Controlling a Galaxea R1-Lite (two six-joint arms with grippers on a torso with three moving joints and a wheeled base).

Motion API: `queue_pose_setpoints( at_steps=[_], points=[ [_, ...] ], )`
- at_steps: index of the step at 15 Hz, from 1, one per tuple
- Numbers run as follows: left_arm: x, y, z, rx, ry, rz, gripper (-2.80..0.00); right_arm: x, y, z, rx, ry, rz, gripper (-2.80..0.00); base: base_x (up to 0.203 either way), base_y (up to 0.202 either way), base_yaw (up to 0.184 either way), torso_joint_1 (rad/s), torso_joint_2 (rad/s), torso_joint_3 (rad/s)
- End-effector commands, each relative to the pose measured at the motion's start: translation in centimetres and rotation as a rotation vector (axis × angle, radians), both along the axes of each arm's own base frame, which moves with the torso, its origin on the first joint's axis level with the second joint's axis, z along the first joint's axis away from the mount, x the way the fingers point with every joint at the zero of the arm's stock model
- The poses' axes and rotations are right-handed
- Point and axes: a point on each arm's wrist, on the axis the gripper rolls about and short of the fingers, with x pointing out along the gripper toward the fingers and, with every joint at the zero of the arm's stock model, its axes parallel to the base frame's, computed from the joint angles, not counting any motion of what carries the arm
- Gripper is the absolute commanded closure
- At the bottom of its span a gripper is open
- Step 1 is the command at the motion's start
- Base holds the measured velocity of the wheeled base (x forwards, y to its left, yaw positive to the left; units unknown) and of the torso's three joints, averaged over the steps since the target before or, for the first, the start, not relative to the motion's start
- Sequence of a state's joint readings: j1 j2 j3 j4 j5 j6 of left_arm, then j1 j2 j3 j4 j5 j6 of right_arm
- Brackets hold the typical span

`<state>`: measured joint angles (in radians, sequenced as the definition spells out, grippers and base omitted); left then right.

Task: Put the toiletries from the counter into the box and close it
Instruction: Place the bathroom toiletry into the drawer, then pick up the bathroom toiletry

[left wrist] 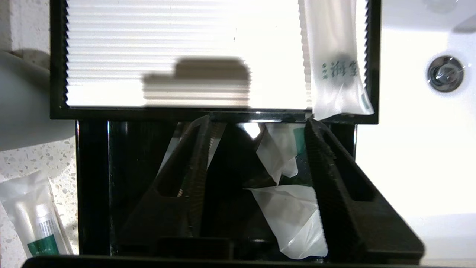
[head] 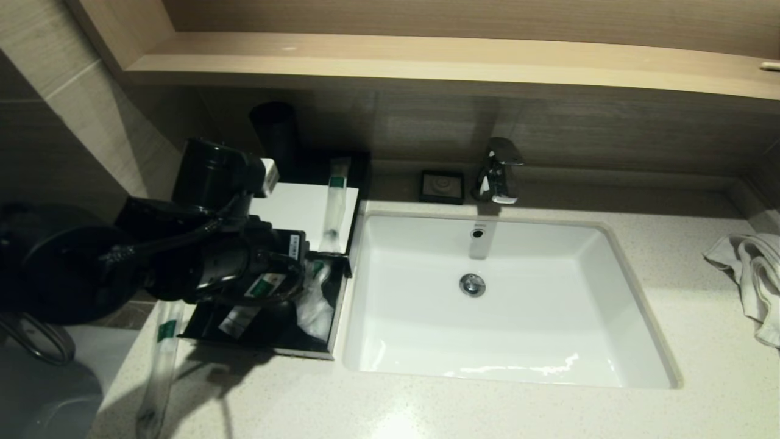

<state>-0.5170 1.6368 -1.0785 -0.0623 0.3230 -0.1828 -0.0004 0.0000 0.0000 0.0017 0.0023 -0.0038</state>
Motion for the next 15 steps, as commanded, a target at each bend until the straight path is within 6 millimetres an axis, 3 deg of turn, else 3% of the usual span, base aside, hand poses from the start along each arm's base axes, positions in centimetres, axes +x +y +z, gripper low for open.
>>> queue_pose_setpoints(
  at_steps=[1, 8, 15],
  points=[
    [-0.2, 0.0, 1.1, -0.02, -0.035, -0.004, 0.0, 0.0, 0.0, 0.0, -0.001, 0.0, 0.0, 0.0, 0.0, 0.0, 0.0, 0.0, 0.0, 0.0],
    [0.6, -0.9, 2.3, -0.048, -0.073, -0.015, 0.0, 0.0, 0.0, 0.0, -0.001, 0.0, 0.0, 0.0, 0.0, 0.0, 0.0, 0.0, 0.0, 0.0],
    [3.0, -4.8, 1.3, -0.031, -0.033, -0.059, 0.0, 0.0, 0.0, 0.0, -0.001, 0.0, 0.001, 0.0, 0.0, 0.0, 0.0, 0.0, 0.0, 0.0]
  ],
)
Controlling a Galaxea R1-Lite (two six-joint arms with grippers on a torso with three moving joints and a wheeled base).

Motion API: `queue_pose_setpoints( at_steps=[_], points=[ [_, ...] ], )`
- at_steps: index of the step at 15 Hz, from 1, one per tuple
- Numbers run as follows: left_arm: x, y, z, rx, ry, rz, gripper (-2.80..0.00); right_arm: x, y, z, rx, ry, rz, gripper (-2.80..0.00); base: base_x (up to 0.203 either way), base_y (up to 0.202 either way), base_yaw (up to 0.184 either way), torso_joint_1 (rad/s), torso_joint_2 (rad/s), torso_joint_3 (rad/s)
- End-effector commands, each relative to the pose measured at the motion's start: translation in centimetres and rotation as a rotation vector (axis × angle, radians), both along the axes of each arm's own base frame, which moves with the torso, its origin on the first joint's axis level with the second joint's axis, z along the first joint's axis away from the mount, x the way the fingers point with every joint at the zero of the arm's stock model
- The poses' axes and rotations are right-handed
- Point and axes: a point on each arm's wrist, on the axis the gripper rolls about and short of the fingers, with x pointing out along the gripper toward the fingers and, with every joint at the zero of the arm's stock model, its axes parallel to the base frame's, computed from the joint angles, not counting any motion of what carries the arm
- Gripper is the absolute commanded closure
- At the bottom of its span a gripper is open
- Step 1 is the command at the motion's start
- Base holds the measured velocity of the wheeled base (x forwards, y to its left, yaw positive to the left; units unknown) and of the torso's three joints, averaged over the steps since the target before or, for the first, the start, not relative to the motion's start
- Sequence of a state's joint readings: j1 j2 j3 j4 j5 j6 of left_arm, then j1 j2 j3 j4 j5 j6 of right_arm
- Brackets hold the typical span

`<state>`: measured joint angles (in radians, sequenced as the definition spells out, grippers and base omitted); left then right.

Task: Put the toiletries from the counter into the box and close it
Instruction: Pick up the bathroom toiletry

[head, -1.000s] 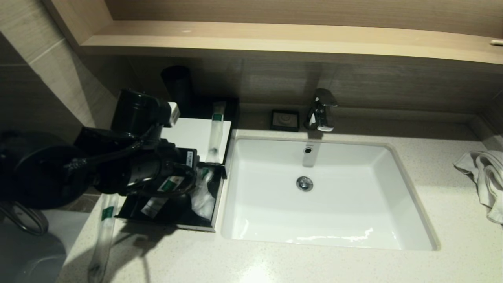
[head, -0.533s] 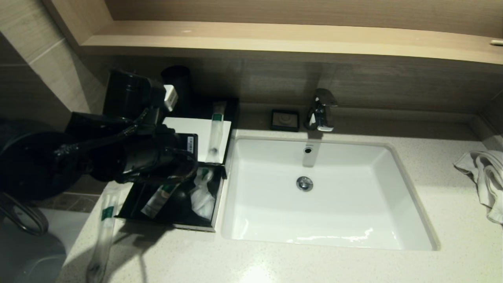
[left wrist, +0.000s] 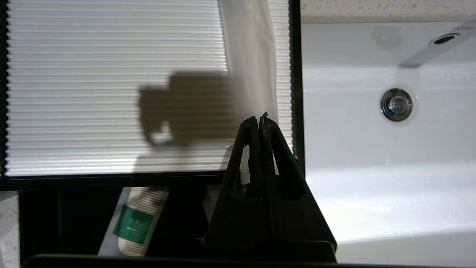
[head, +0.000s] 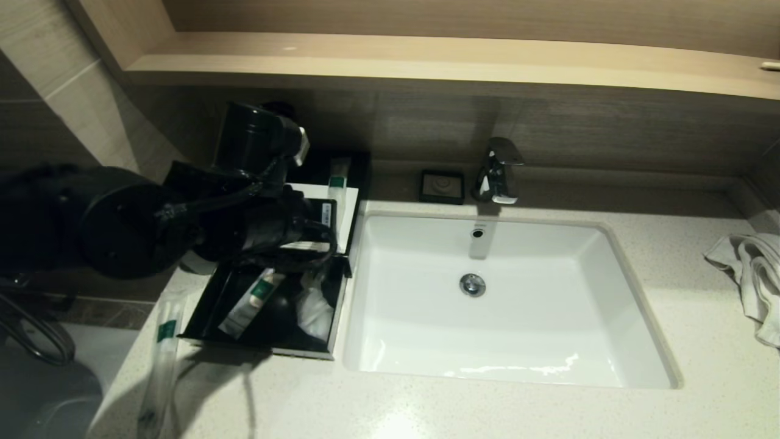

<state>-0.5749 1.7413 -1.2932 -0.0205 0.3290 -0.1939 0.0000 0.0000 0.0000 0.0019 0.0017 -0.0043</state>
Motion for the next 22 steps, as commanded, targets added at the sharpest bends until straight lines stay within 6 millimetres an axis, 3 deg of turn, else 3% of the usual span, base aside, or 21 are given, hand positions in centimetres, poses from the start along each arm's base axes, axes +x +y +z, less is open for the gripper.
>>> queue_pose_setpoints(
  at_steps=[1, 16, 17, 22],
  points=[
    [1.0, -1.9, -1.1, 0.011, 0.025, -0.003, 0.0, 0.0, 0.0, 0.0, 0.0, 0.0, 0.0, 0.0, 0.0, 0.0, 0.0, 0.0, 0.0, 0.0],
    [1.2, -3.3, -1.6, 0.022, 0.022, 0.129, 0.0, 0.0, 0.0, 0.0, 0.0, 0.0, 0.0, 0.0, 0.0, 0.0, 0.0, 0.0, 0.0, 0.0],
    [1.2, -3.2, -1.6, 0.02, 0.021, 0.129, -2.8, 0.0, 0.0, 0.0, 0.0, 0.0, 0.001, 0.0, 0.0, 0.0, 0.0, 0.0, 0.0, 0.0],
    [1.0, -3.6, -1.8, 0.005, 0.031, 0.13, -2.8, 0.0, 0.0, 0.0, 0.0, 0.0, 0.0, 0.0, 0.0, 0.0, 0.0, 0.0, 0.0, 0.0]
  ],
)
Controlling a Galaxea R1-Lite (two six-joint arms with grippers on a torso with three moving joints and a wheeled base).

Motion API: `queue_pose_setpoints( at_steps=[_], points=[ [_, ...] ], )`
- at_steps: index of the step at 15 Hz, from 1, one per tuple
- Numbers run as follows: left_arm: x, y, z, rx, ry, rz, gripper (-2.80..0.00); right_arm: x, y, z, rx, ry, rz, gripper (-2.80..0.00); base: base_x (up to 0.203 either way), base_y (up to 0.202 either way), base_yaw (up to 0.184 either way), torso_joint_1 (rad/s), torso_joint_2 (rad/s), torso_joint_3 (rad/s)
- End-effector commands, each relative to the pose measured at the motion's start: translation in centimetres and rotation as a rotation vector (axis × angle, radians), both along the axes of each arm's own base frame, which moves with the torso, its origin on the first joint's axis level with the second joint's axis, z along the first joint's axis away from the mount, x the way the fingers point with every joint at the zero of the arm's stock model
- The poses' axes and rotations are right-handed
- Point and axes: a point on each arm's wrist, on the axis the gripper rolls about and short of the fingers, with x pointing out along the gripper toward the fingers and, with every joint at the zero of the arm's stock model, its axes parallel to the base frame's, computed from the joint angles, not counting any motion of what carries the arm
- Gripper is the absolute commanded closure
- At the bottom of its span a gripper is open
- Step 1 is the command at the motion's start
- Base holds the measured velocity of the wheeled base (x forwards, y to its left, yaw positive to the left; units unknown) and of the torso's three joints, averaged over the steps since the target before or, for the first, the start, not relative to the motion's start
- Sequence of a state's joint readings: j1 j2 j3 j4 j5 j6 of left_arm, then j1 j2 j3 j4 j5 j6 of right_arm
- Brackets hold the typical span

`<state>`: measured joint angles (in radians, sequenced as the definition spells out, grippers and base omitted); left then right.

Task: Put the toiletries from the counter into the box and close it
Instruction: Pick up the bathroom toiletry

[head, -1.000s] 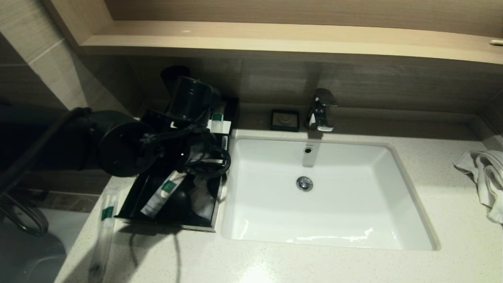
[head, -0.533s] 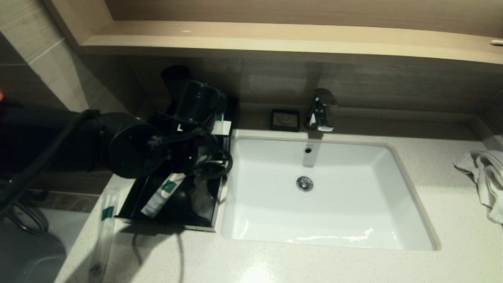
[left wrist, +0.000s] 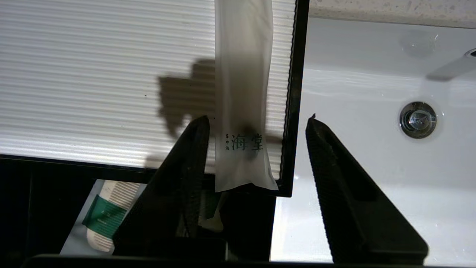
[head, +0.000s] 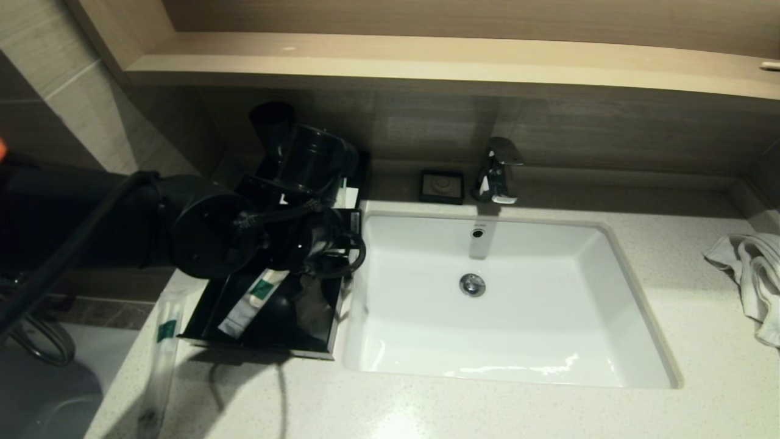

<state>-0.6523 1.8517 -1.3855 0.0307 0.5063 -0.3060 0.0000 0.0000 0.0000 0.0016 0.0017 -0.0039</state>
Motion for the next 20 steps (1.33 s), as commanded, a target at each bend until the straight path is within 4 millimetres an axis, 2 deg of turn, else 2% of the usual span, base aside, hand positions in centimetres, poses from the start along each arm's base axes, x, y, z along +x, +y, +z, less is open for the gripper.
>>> queue_pose_setpoints(
  at_steps=[1, 6, 20],
  points=[
    [0.05, -0.08, -0.33, 0.003, 0.008, 0.004, -2.8, 0.0, 0.0, 0.0, -0.001, 0.0, 0.001, 0.0, 0.0, 0.0, 0.0, 0.0, 0.0, 0.0],
    [0.33, -0.19, -0.95, 0.014, 0.014, 0.022, -2.8, 0.0, 0.0, 0.0, -0.001, 0.0, 0.0, 0.0, 0.0, 0.0, 0.0, 0.0, 0.0, 0.0],
    [0.38, -0.2, -1.14, 0.017, 0.018, 0.031, -2.8, 0.0, 0.0, 0.0, -0.001, 0.0, 0.001, 0.0, 0.0, 0.0, 0.0, 0.0, 0.0, 0.0]
  ],
)
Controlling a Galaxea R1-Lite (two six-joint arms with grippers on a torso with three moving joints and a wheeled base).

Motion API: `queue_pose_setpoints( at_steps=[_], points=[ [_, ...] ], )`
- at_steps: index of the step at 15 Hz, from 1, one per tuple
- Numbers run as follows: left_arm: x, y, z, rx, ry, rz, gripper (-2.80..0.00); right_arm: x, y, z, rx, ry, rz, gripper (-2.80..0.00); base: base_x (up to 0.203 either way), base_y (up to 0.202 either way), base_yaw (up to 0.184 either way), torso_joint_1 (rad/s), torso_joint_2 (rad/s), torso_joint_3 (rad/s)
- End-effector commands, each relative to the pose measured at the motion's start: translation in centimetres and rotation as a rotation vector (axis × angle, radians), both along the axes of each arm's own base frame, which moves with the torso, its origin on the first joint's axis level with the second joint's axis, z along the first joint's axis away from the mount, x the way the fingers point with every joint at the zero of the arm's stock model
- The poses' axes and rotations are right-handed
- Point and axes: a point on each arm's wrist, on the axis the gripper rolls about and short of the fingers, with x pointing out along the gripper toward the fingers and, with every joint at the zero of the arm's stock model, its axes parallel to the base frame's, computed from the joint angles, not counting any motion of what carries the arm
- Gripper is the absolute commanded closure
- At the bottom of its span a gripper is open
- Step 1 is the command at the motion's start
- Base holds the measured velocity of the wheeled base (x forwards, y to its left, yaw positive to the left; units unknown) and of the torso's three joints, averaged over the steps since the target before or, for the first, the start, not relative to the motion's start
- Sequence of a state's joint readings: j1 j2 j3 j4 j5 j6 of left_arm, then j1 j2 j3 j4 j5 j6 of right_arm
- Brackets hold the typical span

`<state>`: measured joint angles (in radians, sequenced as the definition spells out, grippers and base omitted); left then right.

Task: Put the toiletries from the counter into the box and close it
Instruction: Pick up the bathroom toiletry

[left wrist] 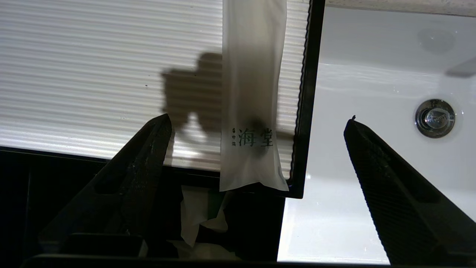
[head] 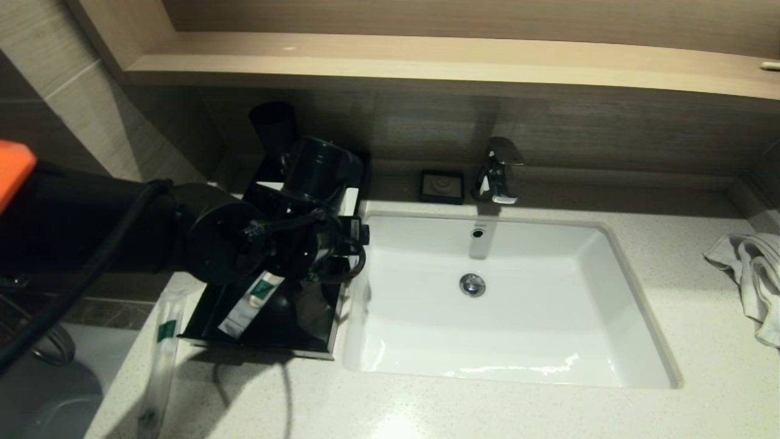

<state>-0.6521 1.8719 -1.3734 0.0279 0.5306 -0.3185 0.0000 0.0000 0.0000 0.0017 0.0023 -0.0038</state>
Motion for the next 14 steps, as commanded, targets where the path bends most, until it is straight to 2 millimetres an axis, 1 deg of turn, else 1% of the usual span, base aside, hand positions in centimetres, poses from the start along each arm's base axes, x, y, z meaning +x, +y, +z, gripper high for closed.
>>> queue_pose_setpoints(
  at_steps=[1, 14],
  points=[
    [0.07, -0.04, -0.21, 0.003, 0.004, 0.004, -2.8, 0.0, 0.0, 0.0, -0.001, 0.0, 0.0, 0.0, 0.0, 0.0, 0.0, 0.0, 0.0, 0.0],
    [0.24, -0.16, -0.58, 0.004, 0.009, 0.005, -2.8, 0.0, 0.0, 0.0, -0.001, 0.0, 0.0, 0.0, 0.0, 0.0, 0.0, 0.0, 0.0, 0.0]
  ],
)
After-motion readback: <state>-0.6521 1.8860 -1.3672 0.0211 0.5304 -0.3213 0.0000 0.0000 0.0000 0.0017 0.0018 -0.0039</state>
